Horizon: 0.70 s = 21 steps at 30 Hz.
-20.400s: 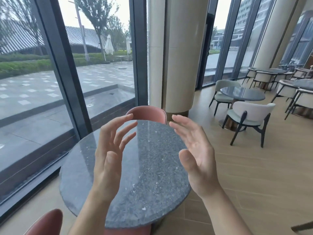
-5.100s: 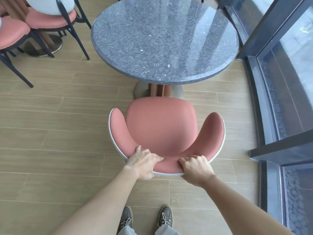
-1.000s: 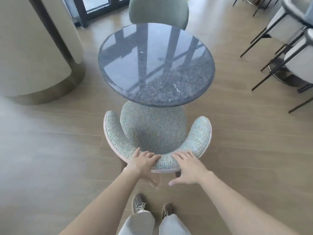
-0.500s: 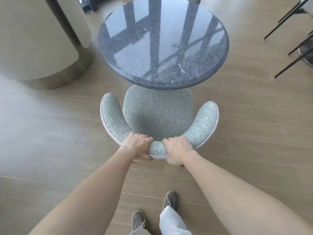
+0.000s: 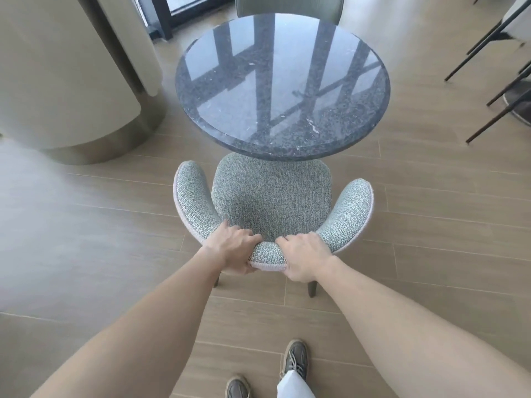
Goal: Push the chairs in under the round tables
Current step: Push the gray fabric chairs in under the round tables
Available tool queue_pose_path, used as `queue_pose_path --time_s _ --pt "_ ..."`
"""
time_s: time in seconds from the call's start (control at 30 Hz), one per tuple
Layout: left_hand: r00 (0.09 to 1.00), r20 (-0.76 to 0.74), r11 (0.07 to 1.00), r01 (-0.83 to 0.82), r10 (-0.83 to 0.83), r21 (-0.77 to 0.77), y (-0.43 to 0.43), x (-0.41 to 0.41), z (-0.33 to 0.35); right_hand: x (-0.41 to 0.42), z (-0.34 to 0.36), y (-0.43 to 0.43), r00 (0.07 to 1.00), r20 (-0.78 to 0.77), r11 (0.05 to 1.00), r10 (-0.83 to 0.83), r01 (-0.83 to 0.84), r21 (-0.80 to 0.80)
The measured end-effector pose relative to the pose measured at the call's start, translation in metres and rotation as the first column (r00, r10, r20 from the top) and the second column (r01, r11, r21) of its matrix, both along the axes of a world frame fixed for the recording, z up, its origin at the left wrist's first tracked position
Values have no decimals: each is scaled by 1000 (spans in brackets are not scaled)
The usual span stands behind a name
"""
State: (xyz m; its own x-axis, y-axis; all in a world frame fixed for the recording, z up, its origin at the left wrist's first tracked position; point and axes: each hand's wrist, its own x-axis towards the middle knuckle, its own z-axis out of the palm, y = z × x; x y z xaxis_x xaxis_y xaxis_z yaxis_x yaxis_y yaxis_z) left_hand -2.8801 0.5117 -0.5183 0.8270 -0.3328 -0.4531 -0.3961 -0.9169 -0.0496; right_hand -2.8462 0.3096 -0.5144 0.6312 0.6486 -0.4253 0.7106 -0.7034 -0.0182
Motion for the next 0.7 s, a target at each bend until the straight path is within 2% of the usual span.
queue_pose_path --time_s 0.27,0.57,0.7 --pt "995 -50 994 -86 83 -61 -7 -26 1 -24 0 -1 999 -14 999 -34 34 -10" --pt "992 -124 998 -1 -6 -57 -30 -126 1 -132 -6 -27 999 -44 998 -25 22 -58" --pt "992 -123 997 -3 -7 -79 -32 -147 -6 -151 -9 -33 997 -64 997 -53 49 -58"
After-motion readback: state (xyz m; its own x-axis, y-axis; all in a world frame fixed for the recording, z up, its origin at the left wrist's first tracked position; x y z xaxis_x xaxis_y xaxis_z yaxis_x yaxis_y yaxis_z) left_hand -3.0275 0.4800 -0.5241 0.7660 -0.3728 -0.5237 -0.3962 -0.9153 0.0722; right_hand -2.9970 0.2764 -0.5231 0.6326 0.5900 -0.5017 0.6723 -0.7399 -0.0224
